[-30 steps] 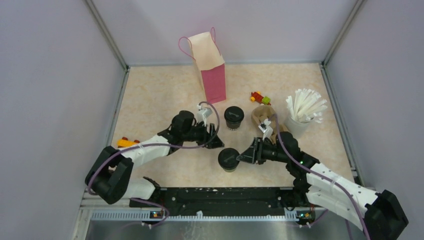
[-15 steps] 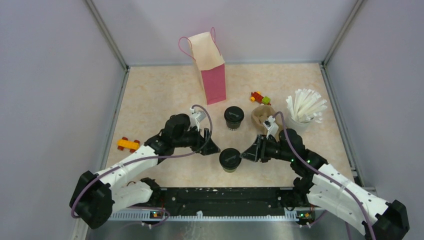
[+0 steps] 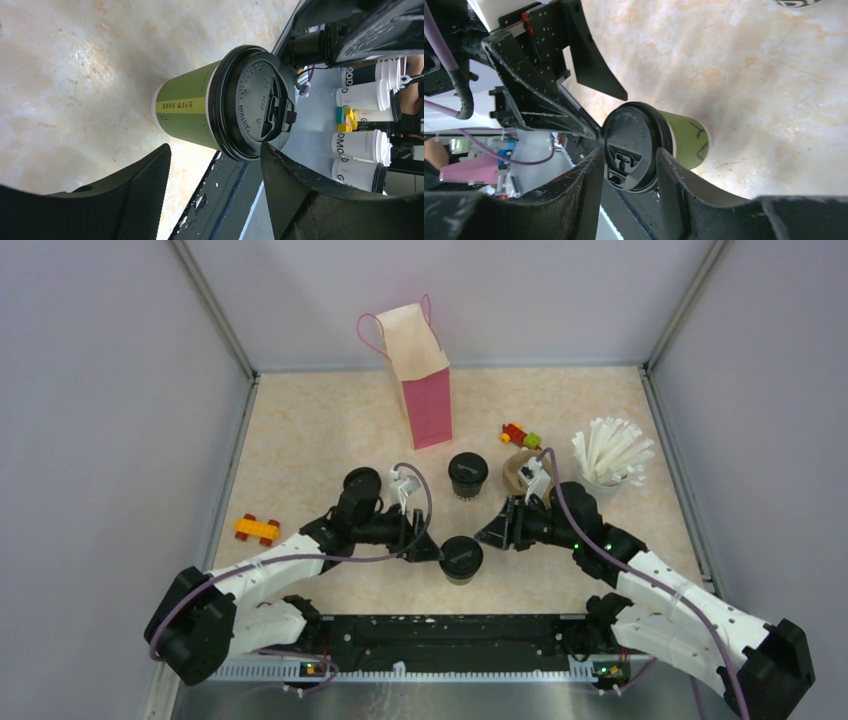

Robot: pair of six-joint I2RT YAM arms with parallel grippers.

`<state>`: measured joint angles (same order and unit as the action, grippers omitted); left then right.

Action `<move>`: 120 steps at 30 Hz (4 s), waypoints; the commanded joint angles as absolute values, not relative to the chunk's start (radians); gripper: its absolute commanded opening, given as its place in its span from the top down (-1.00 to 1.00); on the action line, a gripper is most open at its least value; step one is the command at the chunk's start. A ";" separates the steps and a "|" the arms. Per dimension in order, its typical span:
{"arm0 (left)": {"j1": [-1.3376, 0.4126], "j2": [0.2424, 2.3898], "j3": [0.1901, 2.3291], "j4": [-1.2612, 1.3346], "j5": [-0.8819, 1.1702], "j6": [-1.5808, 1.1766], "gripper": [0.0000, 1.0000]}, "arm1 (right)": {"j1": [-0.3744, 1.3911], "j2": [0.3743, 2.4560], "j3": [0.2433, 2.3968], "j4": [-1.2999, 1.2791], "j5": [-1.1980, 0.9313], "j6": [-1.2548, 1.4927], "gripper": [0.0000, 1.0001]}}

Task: Pack the takeout coffee

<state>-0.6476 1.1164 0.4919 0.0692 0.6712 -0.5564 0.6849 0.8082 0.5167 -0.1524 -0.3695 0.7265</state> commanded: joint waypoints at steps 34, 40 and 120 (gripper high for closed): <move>-0.730 1.255 0.508 0.017 0.501 -0.515 -0.09 | 0.678 0.793 0.198 0.004 -0.317 0.780 0.44; -0.733 1.276 0.495 0.005 0.469 -0.516 -0.05 | 0.678 0.785 0.069 0.099 -0.292 0.842 0.46; -0.733 0.422 0.690 -0.412 -0.121 -0.100 -0.97 | 1.191 1.257 0.986 -0.568 0.296 0.435 -0.90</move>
<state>-0.7345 0.4217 0.6952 -0.4412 -0.1234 -0.1200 1.1767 1.2205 0.9298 -0.5884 0.2859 0.4469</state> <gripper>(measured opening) 0.987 0.952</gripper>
